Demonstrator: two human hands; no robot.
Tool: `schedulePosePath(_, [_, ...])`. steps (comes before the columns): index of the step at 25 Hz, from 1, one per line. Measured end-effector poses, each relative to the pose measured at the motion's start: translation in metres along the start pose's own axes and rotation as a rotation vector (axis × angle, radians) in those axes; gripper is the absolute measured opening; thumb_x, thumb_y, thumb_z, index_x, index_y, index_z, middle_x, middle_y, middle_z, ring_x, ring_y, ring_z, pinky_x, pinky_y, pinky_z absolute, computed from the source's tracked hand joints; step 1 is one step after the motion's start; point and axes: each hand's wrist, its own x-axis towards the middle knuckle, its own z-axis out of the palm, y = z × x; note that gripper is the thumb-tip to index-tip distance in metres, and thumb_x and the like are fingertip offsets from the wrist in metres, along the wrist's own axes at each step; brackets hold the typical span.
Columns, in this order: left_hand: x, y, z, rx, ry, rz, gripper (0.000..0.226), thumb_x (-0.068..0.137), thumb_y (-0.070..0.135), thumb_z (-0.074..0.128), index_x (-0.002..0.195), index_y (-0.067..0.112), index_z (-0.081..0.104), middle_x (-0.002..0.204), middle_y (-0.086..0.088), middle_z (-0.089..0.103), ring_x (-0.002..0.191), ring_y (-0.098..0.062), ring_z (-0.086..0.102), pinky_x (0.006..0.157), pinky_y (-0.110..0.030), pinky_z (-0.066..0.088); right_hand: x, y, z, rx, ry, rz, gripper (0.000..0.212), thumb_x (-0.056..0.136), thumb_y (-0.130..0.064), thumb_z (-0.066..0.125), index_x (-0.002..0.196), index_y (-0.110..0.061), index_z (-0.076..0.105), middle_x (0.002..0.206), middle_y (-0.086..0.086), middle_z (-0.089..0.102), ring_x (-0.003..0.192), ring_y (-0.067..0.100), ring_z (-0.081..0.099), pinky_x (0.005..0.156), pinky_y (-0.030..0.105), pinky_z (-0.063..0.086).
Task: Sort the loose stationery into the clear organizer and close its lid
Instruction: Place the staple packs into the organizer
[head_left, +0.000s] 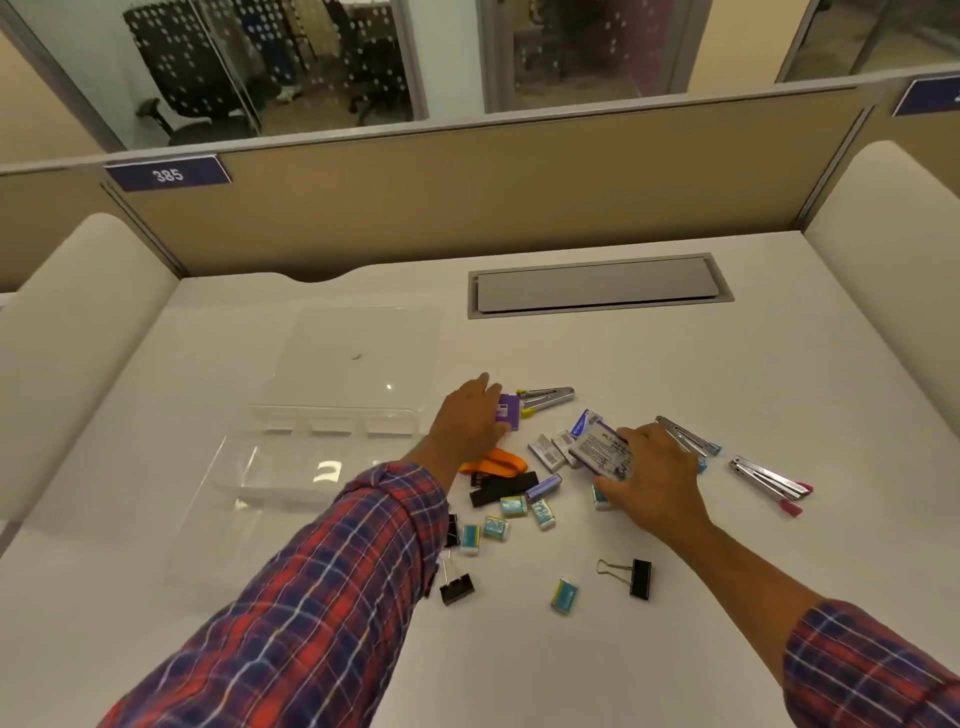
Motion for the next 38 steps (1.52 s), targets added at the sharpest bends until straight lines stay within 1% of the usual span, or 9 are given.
schedulePosePath(3, [0.016,-0.012,-0.007,0.065,-0.085,0.083,0.068,0.094,0.042,0.071,0.148,0.012,0.042,0.148,-0.01,0.049,0.134,-0.027,0.048,0.108,-0.041,0.047,0.0,-0.006,0.0,0.062,0.022,0.04,0.066,0.069,-0.052,0.075,0.126,-0.023,0.058,0.102,-0.008,0.043,0.096,0.013,0.05,0.089,0.046,0.051])
schedulePosePath(10, [0.031,-0.021,-0.014,0.168,-0.118,0.167,0.07,0.1,0.032,0.059,0.157,0.012,0.025,0.148,-0.017,0.042,0.13,-0.034,0.047,0.099,-0.044,0.053,-0.005,-0.028,0.004,0.191,0.045,0.089,0.069,0.072,-0.047,0.08,0.131,-0.021,0.055,0.108,-0.007,0.041,0.097,0.012,0.049,0.095,0.042,0.048])
schedulePosePath(14, [0.03,-0.037,-0.023,-0.164,0.062,0.061,0.048,0.106,0.015,0.048,0.151,0.004,0.036,0.141,-0.02,0.053,0.119,-0.035,0.059,0.099,-0.04,0.052,-0.004,-0.045,0.003,0.245,0.062,0.125,0.078,0.07,-0.045,0.086,0.136,-0.018,0.054,0.113,-0.005,0.044,0.104,0.017,0.055,0.092,0.041,0.056])
schedulePosePath(18, [0.018,-0.051,-0.055,-0.66,0.313,-0.113,0.034,0.108,0.02,0.045,0.136,0.003,0.053,0.129,-0.02,0.063,0.102,-0.027,0.063,0.068,-0.019,0.049,-0.002,-0.075,0.005,0.33,0.091,0.119,0.074,0.068,-0.042,0.089,0.13,-0.019,0.056,0.113,-0.004,0.045,0.101,0.011,0.054,0.074,0.014,0.051])
schedulePosePath(21, [-0.009,-0.064,-0.076,-1.105,0.383,-0.216,0.036,0.106,0.022,0.054,0.14,0.012,0.056,0.131,-0.01,0.062,0.109,-0.027,0.063,0.082,-0.036,0.063,0.001,-0.106,0.01,0.403,0.099,0.072,0.061,0.066,-0.033,0.09,0.118,-0.023,0.059,0.109,-0.005,0.047,0.095,0.005,0.051,0.061,0.001,0.043])
schedulePosePath(26, [-0.074,-0.113,-0.077,-1.507,0.382,-0.389,0.039,0.103,0.011,0.057,0.141,0.006,0.057,0.13,-0.014,0.064,0.112,-0.035,0.066,0.09,-0.052,0.062,0.007,-0.166,0.025,0.302,0.071,-0.038,0.012,0.09,-0.022,0.069,0.096,-0.012,0.07,0.089,0.006,0.063,0.085,0.021,0.056,0.064,0.025,0.037])
schedulePosePath(28, [-0.101,-0.133,-0.067,-1.574,0.396,-0.434,0.035,0.103,0.008,0.056,0.137,0.003,0.06,0.129,-0.018,0.066,0.115,-0.038,0.067,0.092,-0.054,0.061,0.003,-0.183,0.039,0.229,0.029,-0.092,0.016,0.095,-0.022,0.065,0.098,-0.008,0.071,0.091,0.01,0.063,0.087,0.026,0.056,0.069,0.03,0.035])
schedulePosePath(33, [-0.144,-0.176,-0.048,-1.676,0.452,-0.508,0.033,0.101,0.005,0.055,0.134,0.002,0.063,0.127,-0.018,0.069,0.117,-0.038,0.066,0.089,-0.051,0.062,-0.009,-0.228,0.049,0.293,0.234,-0.332,0.014,0.094,-0.009,0.064,0.107,-0.009,0.07,0.094,0.006,0.059,0.077,0.018,0.056,0.065,0.028,0.047])
schedulePosePath(38, [-0.166,-0.196,-0.034,-1.673,0.411,-0.574,0.035,0.099,0.003,0.054,0.134,0.001,0.062,0.127,-0.02,0.066,0.117,-0.041,0.065,0.084,-0.048,0.063,-0.015,-0.258,0.071,0.031,0.098,-0.619,0.024,0.09,-0.007,0.07,0.114,-0.008,0.071,0.102,0.012,0.067,0.086,0.028,0.066,0.064,0.04,0.059])
